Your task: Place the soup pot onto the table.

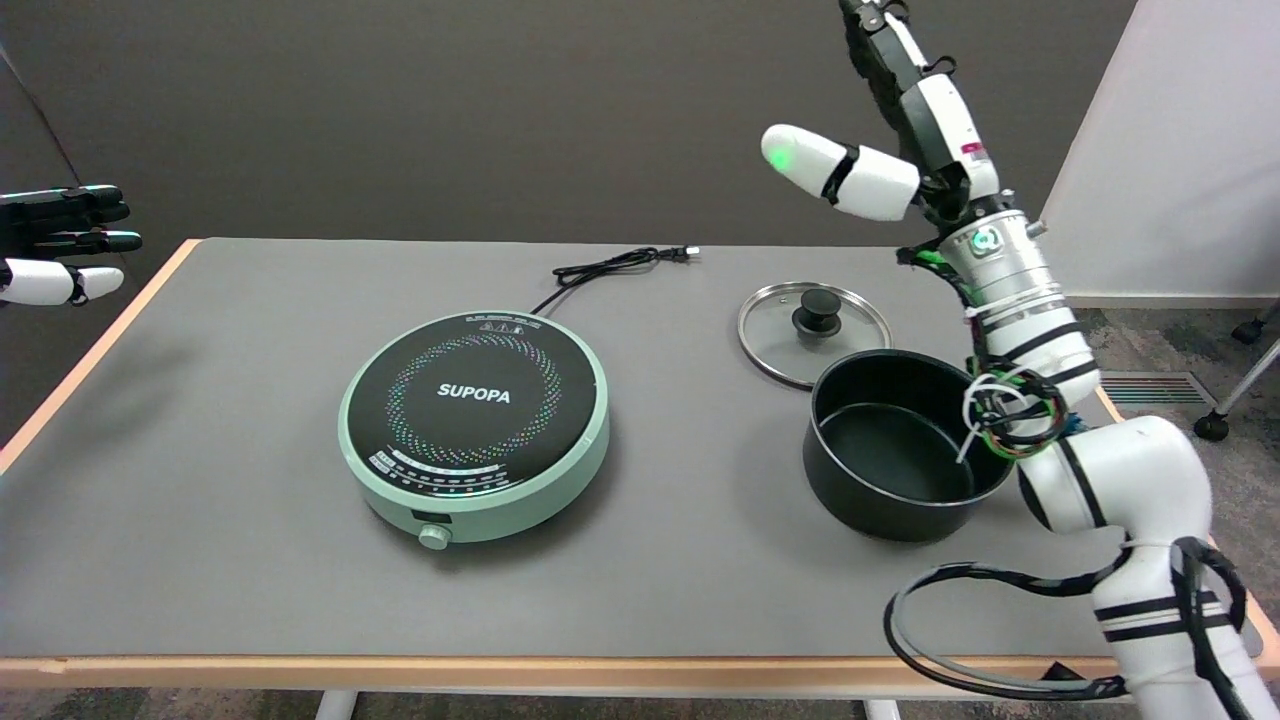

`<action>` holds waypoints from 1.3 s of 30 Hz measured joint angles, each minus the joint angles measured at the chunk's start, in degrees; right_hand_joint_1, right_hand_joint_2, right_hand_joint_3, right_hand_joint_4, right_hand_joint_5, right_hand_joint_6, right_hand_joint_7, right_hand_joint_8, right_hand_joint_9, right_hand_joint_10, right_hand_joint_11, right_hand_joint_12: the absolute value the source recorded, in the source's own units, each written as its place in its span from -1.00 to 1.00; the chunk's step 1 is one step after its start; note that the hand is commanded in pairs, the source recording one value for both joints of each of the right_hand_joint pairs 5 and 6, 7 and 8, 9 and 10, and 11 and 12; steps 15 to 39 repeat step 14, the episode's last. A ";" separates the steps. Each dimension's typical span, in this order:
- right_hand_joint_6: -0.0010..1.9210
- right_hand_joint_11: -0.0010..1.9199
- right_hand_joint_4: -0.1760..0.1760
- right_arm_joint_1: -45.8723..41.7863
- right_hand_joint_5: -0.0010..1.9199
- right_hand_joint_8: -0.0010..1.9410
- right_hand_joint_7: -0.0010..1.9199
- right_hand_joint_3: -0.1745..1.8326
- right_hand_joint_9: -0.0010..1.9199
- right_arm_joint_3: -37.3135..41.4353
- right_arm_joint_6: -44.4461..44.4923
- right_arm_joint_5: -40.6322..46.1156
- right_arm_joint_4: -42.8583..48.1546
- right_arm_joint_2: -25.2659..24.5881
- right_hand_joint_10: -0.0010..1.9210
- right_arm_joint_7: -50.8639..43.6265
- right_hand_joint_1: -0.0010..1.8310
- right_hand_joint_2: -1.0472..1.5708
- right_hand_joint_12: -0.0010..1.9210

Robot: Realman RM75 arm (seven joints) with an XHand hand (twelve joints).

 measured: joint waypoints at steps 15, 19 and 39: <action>-0.89 -0.89 -0.05 3.19 -0.89 -0.89 -0.89 -0.45 -0.89 -2.43 0.31 0.10 -3.18 -3.28 -0.89 6.59 -0.18 0.20 -0.89; -0.89 -0.89 -0.05 3.19 -0.89 -0.89 -0.89 -0.45 -0.89 -2.43 0.31 0.10 -3.18 -3.28 -0.89 6.59 -0.18 0.20 -0.89; -0.89 -0.89 -0.05 3.19 -0.89 -0.89 -0.89 -0.45 -0.89 -2.43 0.31 0.10 -3.18 -3.28 -0.89 6.59 -0.18 0.20 -0.89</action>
